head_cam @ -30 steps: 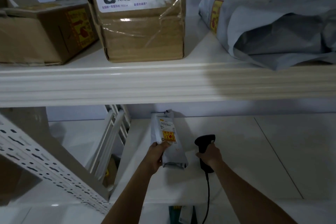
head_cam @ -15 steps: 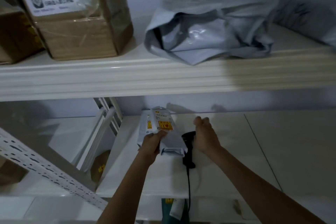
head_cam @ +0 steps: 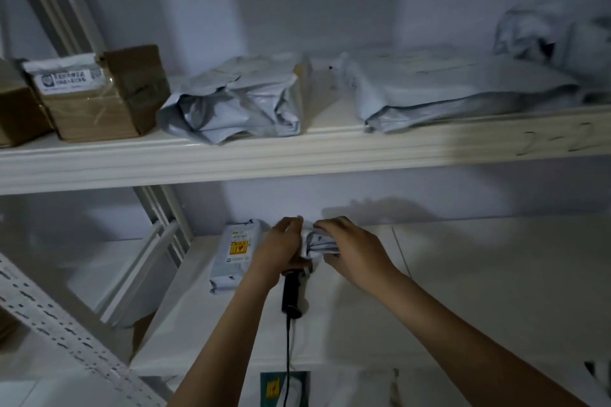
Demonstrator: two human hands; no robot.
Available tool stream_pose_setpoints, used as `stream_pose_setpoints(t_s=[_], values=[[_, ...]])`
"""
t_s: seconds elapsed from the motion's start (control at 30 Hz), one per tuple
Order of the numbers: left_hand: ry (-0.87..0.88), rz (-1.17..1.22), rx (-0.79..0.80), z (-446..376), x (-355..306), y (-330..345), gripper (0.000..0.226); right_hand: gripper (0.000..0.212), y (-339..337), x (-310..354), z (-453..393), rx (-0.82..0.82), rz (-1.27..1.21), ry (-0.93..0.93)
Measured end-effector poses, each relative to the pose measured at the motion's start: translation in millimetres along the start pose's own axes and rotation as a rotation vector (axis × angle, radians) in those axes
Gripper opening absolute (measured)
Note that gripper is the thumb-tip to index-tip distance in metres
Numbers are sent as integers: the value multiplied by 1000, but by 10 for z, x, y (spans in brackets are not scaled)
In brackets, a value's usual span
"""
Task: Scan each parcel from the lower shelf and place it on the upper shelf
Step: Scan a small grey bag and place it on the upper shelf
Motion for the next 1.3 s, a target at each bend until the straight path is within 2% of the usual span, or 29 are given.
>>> stream_pose_setpoints(t_s=[0.07,0.17,0.23,0.33,0.4,0.6,0.87,1.3], values=[[93,-299,-31,133,-213,60,31,52,-283,-21,128,-32,62,27],[261,-520,-161,427,-521,134,39,49,-634,-13,350,-22,148,71],[380,-506,-188,722,-684,249,48,47,-811,13,528,-23,180,96],[556,-519,-104,1224,-887,557,62,46,-1054,78,851,-56,197,127],[614,-516,-97,1511,-941,750,66,47,-1212,125,1100,-74,216,144],[678,-421,-252,2169,-1245,1112,44,45,-1744,203,1760,-69,195,164],[820,-422,-211,2730,-2102,1846,44,41,-2785,-86,2488,-172,192,221],[1007,-387,-203,3260,-3704,3607,43,44,-4701,-1233,3435,-297,265,297]])
Point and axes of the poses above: each hand's wrist, its own z-axis away from the middle knuckle, its own y-axis out of the palm, x = y × z, the point moved 5 cm from there along -z, towards the middle knuckle, and after that the axes turned 5 degrees about -z, right-handed, at the moved point
